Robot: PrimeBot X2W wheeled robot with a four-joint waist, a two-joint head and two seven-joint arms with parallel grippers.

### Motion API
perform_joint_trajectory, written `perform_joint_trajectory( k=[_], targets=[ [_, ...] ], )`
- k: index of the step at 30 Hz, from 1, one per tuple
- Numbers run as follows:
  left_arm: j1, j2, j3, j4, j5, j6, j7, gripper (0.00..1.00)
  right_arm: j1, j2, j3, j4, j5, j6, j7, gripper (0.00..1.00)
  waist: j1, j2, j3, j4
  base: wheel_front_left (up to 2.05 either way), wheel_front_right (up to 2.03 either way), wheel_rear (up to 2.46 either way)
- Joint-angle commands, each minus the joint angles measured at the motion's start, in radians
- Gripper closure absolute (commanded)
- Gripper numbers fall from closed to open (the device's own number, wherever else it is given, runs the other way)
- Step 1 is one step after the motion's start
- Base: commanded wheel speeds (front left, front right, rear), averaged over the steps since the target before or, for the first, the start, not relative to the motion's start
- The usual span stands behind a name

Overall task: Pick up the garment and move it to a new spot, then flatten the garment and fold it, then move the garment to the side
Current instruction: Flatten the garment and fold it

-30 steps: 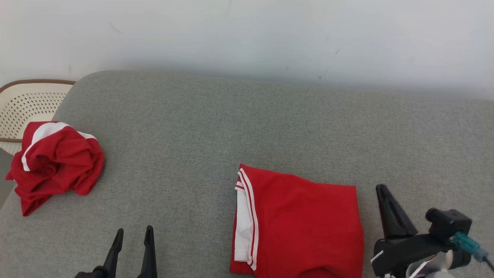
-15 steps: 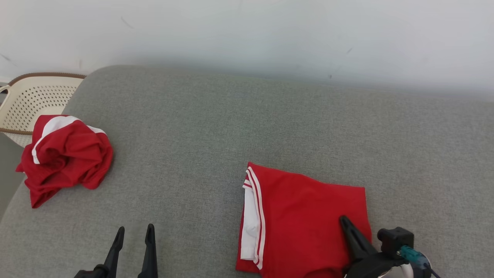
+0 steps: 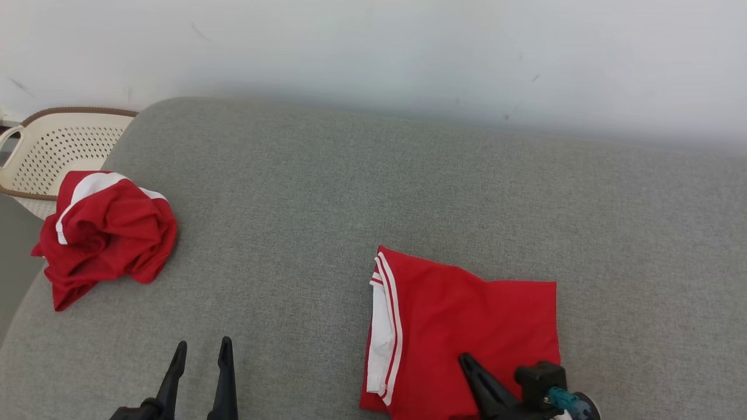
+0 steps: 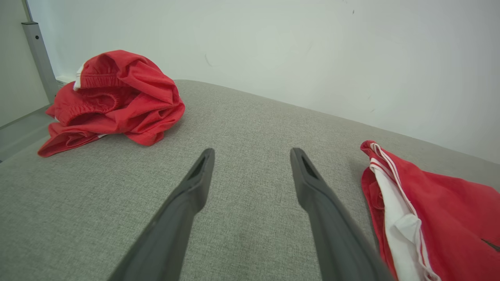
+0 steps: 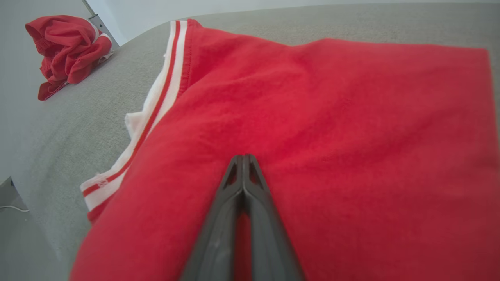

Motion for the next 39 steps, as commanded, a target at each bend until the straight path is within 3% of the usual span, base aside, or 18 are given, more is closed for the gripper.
perform_joint_trajectory(
  k=[1,18,29,39],
  targets=[
    [0.004,0.000,0.003,0.001,-0.002,0.004,-0.005,0.00,0.003,0.005,0.008,-0.003,0.005,0.000,-0.001,1.00,0.0000,0.0000,-0.001,0.000,0.00,0.00,0.00],
    [0.018,0.000,0.003,-0.010,-0.008,0.011,-0.005,0.00,-0.012,0.012,0.136,-0.047,0.049,0.000,-0.001,1.00,0.0000,0.0000,-0.006,0.000,0.00,0.00,0.00],
    [0.026,0.000,0.004,-0.016,-0.018,0.018,-0.005,0.00,0.007,-0.009,0.082,-0.131,0.039,0.000,-0.001,1.00,0.0000,0.0000,-0.013,-0.005,0.00,0.00,0.00],
    [0.016,0.000,0.001,-0.017,-0.021,0.019,-0.005,0.00,0.033,-0.016,-0.022,-0.015,-0.014,0.000,-0.001,1.00,0.0000,0.0000,0.000,0.004,0.00,0.00,0.00]
  ],
)
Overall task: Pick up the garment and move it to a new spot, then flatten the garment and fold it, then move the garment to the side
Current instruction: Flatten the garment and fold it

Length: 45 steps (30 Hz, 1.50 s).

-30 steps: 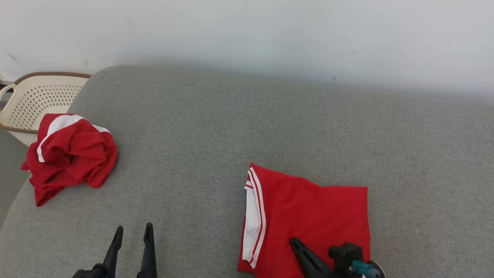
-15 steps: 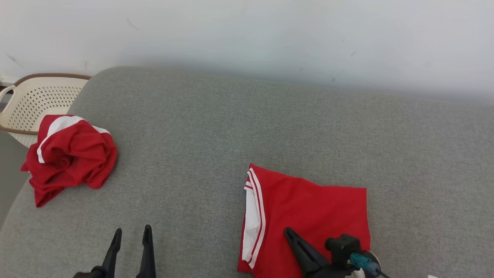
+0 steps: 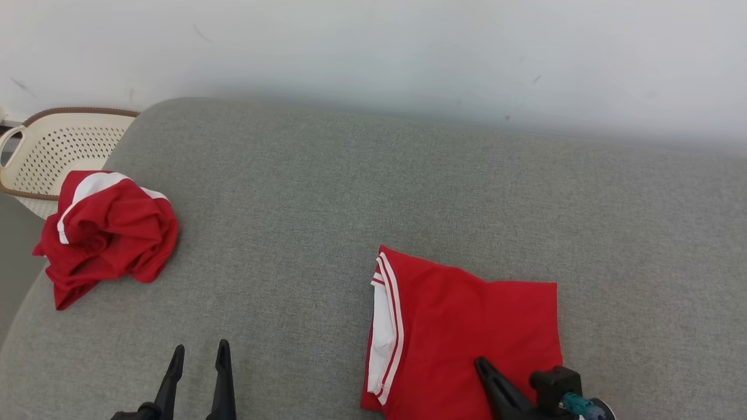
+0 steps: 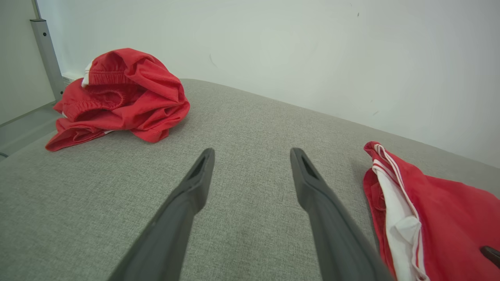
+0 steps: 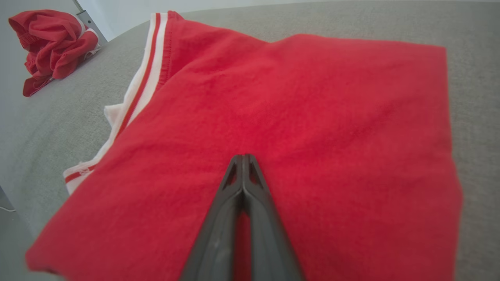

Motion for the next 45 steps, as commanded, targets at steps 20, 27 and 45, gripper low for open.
perform_joint_trajectory(
  k=[20,27,45],
  targets=[
    [0.001,0.000,-0.005,0.009,-0.006,-0.003,-0.005,0.00,0.011,0.048,0.243,0.004,0.075,0.000,-0.001,1.00,0.0000,-0.0001,-0.008,0.013,0.00,0.00,0.00],
    [0.019,0.000,-0.005,0.002,-0.004,0.002,-0.005,0.00,-0.017,0.023,0.279,-0.015,0.120,0.000,-0.001,1.00,0.0000,-0.0001,-0.018,0.010,0.00,0.00,0.00],
    [0.017,0.000,-0.015,0.006,-0.011,0.008,-0.005,0.00,-0.034,-0.009,0.306,-0.108,0.084,0.000,0.007,0.00,0.0000,-0.0001,-0.034,0.011,0.00,0.00,0.00]
  ],
)
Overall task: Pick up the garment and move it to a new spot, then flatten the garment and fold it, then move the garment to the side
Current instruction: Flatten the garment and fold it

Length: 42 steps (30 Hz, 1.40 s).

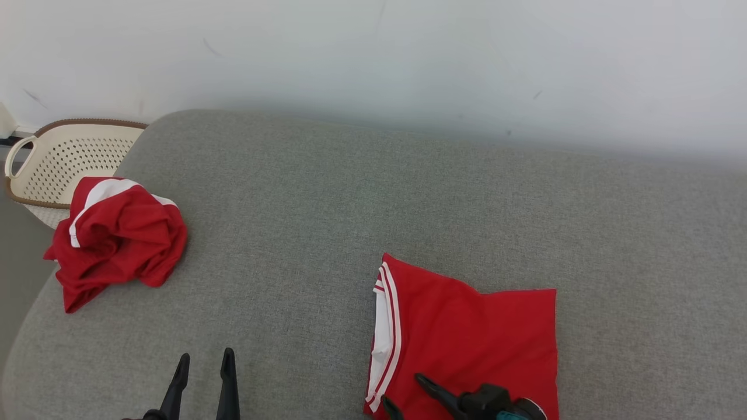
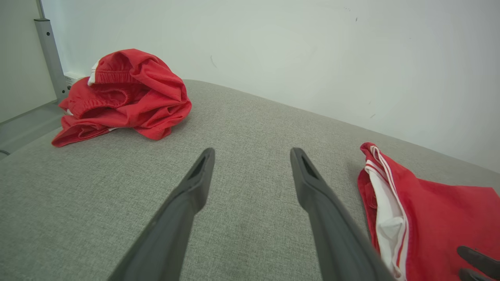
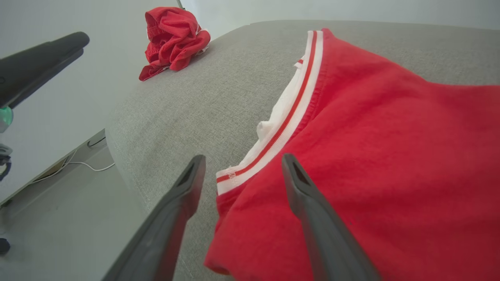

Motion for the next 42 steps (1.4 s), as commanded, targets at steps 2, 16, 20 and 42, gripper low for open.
perform_joint_trajectory(
  k=[2,16,20,42],
  targets=[
    [-0.003,0.000,-0.003,0.002,-0.005,0.005,-0.005,0.00,-0.028,0.005,0.029,0.012,-0.003,0.000,0.010,0.00,0.0000,0.0000,0.001,0.006,0.00,0.00,0.00],
    [-0.006,0.000,-0.007,-0.003,-0.016,0.010,-0.005,0.00,-0.139,0.029,0.136,0.163,-0.085,0.000,0.096,0.00,0.0000,0.0000,0.013,0.041,0.00,0.00,0.00],
    [-0.009,0.000,-0.011,-0.006,-0.023,0.014,-0.005,0.00,-0.157,0.041,0.139,0.203,-0.099,0.000,0.106,0.00,0.0000,0.0000,0.018,0.050,0.00,0.00,0.00],
    [0.008,0.000,-0.011,-0.009,-0.033,0.024,-0.005,0.00,-0.175,0.115,0.050,0.253,-0.106,0.000,0.025,1.00,0.0000,0.0000,0.009,0.058,0.00,0.00,0.00]
  ],
)
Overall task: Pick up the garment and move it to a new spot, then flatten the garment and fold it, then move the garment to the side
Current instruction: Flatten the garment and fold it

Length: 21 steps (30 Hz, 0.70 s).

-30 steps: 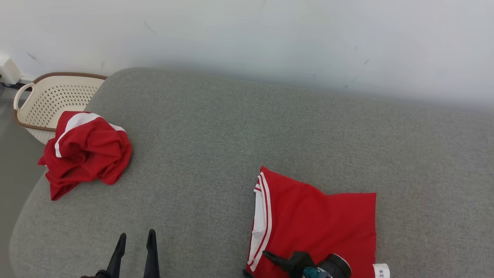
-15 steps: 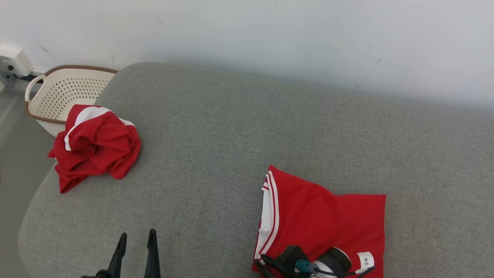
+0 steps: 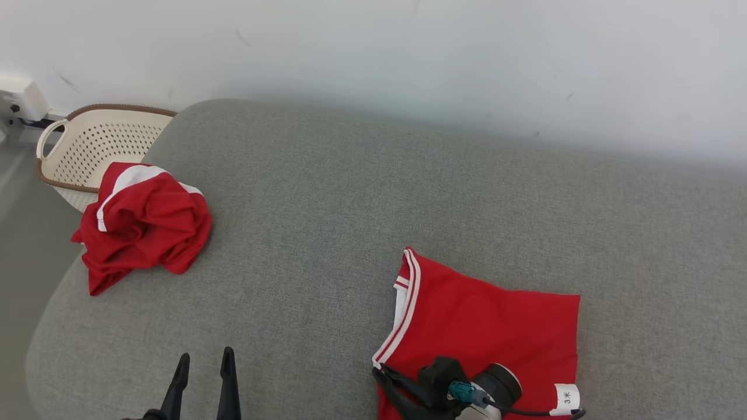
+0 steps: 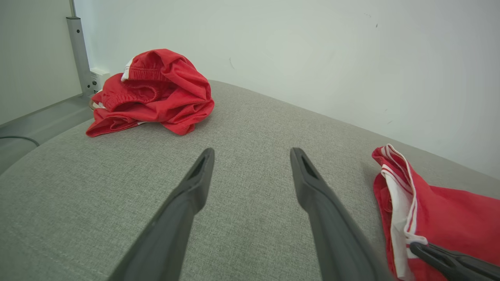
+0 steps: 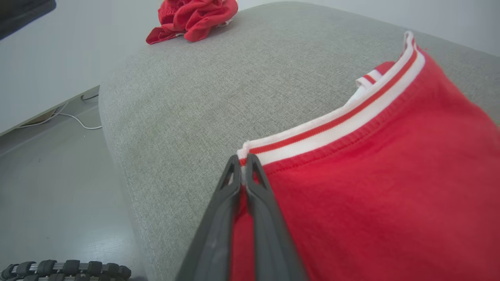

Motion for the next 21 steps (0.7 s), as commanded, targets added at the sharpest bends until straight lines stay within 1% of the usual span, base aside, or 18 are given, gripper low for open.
perform_joint_trajectory(
  k=[1,5,6,7,8,12,15,19,21],
  targets=[
    [0.006,0.000,0.001,0.001,-0.011,0.002,-0.005,0.00,0.010,0.007,0.003,-0.011,0.016,0.000,-0.010,1.00,0.0000,0.0000,0.001,-0.002,0.00,0.00,0.00],
    [-0.002,0.000,-0.003,0.006,-0.010,-0.001,-0.005,0.00,0.016,0.011,0.019,-0.014,0.046,0.000,-0.005,1.00,0.0000,0.0000,0.002,0.000,0.00,0.00,0.00],
    [-0.004,0.000,-0.003,0.007,-0.010,-0.001,-0.005,0.00,0.018,0.012,0.027,-0.016,0.055,0.000,-0.003,0.71,0.0000,0.0000,0.003,0.001,0.00,0.00,0.00],
    [-0.005,0.000,-0.003,0.008,-0.010,0.000,-0.005,0.00,0.014,0.012,0.031,-0.017,0.062,0.000,-0.004,0.17,0.0000,0.0000,0.003,0.001,0.00,0.00,0.00],
    [-0.005,0.000,-0.002,0.008,-0.009,0.000,-0.005,0.00,0.012,0.012,0.034,-0.018,0.069,0.000,-0.006,0.00,0.0000,0.0000,0.004,0.001,0.00,0.00,0.00],
    [-0.005,0.000,0.002,0.009,-0.007,0.000,-0.005,0.00,0.007,0.005,0.023,-0.031,0.084,0.000,-0.020,0.00,0.0000,0.0000,0.003,-0.002,0.00,0.00,0.00],
    [0.002,0.000,0.008,0.008,-0.004,-0.001,-0.005,0.00,0.019,-0.010,-0.026,-0.069,0.106,0.000,-0.035,0.00,0.0000,0.0000,-0.001,-0.008,0.00,0.00,0.00],
    [0.011,0.000,0.012,0.001,0.001,-0.002,-0.005,0.00,0.046,-0.049,-0.141,-0.140,0.088,0.000,-0.043,0.00,0.0000,0.0000,-0.005,-0.021,0.00,0.00,0.00],
    [0.015,0.000,0.013,-0.002,0.003,-0.002,-0.005,0.00,0.060,-0.068,-0.229,-0.183,0.062,0.000,-0.044,0.00,0.0000,0.0000,-0.006,-0.030,0.00,0.00,0.00]
  ],
)
